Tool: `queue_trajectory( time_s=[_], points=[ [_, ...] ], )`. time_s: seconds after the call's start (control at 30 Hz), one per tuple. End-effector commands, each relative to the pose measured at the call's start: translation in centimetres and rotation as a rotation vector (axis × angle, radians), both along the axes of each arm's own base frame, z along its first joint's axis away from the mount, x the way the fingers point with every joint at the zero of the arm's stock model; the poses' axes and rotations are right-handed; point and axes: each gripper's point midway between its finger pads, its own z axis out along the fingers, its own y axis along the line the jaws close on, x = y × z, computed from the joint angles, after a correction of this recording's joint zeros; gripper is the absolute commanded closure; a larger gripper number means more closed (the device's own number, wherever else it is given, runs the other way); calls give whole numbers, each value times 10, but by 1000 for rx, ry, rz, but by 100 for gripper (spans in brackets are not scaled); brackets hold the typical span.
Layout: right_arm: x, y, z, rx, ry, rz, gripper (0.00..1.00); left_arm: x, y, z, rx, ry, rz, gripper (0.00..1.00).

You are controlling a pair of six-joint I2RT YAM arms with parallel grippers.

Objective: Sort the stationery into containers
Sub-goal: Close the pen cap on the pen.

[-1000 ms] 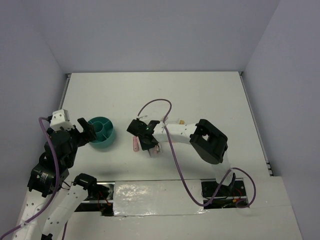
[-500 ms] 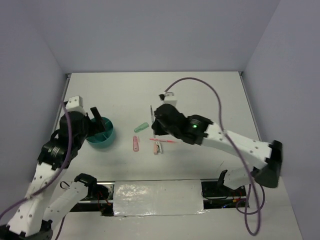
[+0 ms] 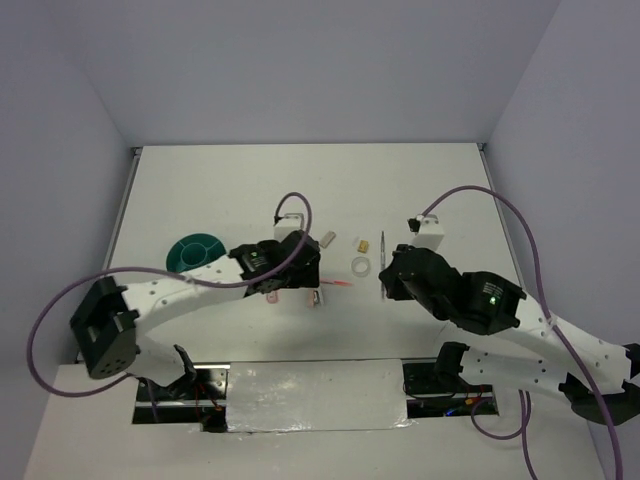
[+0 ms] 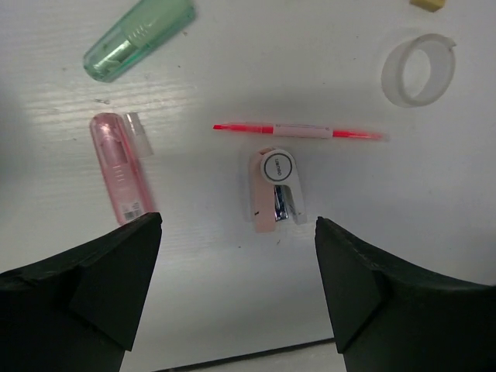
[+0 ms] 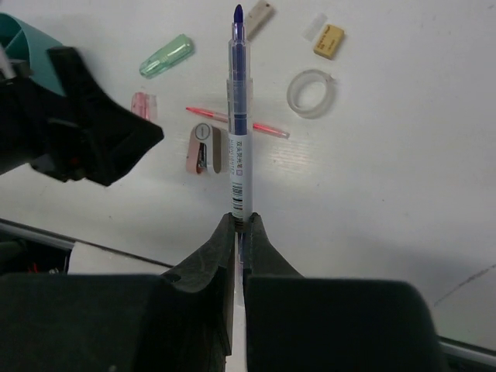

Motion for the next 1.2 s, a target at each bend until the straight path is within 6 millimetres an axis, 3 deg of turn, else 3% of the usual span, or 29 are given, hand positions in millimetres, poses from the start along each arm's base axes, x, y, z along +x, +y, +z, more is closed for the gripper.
queue_trajectory(
  time_s=[0.0,0.17,0.33,0.57,0.7,0.9,1.17],
  points=[
    [-4,-10,-10,-29,15,-17,100,15,-15,-2,-10,-15,86,8],
    [-6,-10,-18,-42,20,-1,100,22,-22,-27,32,22,80,9],
    [-5,-3,-22,-48,22,21,100,31,-12,-46,72,49,119,10],
    [-3,4,-29,-61,31,38,100,47,7,-53,44,60,192,15],
    [-1,5,-31,-73,35,37,100,55,9,-54,47,58,212,23],
    [-2,9,-36,-72,43,49,100,60,16,-64,57,74,259,33],
    [-2,7,-37,-86,42,48,100,58,31,-77,104,90,325,37]
  ],
)
